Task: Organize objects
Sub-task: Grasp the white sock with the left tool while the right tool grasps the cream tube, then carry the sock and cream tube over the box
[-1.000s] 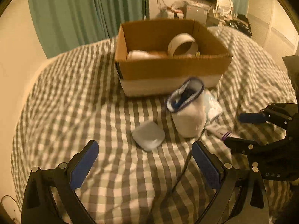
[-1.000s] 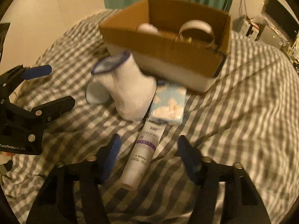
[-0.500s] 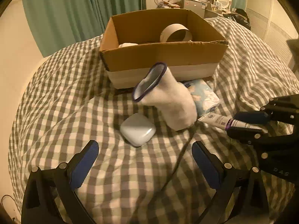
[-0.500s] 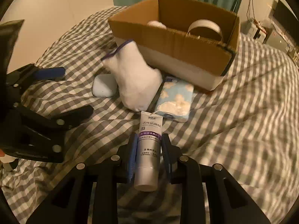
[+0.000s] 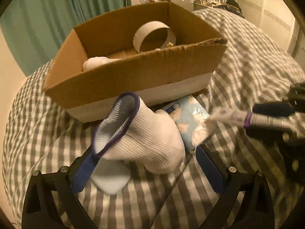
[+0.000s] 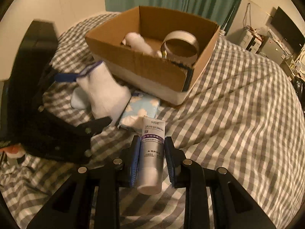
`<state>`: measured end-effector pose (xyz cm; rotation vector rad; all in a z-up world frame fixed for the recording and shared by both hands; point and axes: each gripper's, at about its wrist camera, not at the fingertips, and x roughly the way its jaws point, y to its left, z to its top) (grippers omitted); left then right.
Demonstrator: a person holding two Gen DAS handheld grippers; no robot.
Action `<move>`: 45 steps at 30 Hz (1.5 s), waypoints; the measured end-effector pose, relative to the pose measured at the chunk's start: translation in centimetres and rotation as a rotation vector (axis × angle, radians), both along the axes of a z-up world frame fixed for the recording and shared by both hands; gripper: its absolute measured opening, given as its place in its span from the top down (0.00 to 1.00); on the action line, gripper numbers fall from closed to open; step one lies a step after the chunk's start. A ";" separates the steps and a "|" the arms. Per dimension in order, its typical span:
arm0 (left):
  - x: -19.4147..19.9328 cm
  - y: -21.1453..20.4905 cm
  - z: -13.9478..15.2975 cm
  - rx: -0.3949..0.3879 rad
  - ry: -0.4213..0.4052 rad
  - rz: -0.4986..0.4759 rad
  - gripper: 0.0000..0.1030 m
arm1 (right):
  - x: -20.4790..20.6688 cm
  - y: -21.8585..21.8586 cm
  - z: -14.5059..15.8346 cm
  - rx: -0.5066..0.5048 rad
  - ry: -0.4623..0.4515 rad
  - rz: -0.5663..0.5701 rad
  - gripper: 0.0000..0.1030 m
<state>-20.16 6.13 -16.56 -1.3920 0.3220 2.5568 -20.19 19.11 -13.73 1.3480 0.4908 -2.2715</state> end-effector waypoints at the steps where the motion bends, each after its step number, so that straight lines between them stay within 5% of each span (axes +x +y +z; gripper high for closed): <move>1: -0.4 0.1 -0.5 -0.004 -0.007 -0.001 0.01 | -0.1 0.1 -0.4 -0.002 -0.013 0.004 0.75; 5: -1.4 -0.1 -2.1 0.036 -0.052 0.009 0.05 | -0.7 0.6 -1.8 -0.012 -0.054 -0.003 0.76; 10: -1.9 -0.4 -2.4 0.113 -0.103 0.000 0.35 | -0.7 0.5 -1.7 -0.015 -0.054 0.000 0.76; 13: -1.7 -0.5 -2.2 0.118 -0.105 0.008 0.44 | -0.6 0.3 -1.7 0.006 -0.050 -0.009 0.76; 17: -0.5 -0.4 -1.4 0.044 -0.058 0.041 0.46 | 0.4 -0.2 -1.1 0.023 -0.024 -0.009 0.76; 24: 2.3 -1.7 0.7 0.025 -0.015 0.080 0.47 | 1.9 -0.9 1.1 0.030 0.018 -0.012 0.76; 45: 8.4 -4.8 9.5 0.059 0.151 0.073 0.47 | 5.5 -2.2 8.6 -0.024 0.149 -0.041 0.76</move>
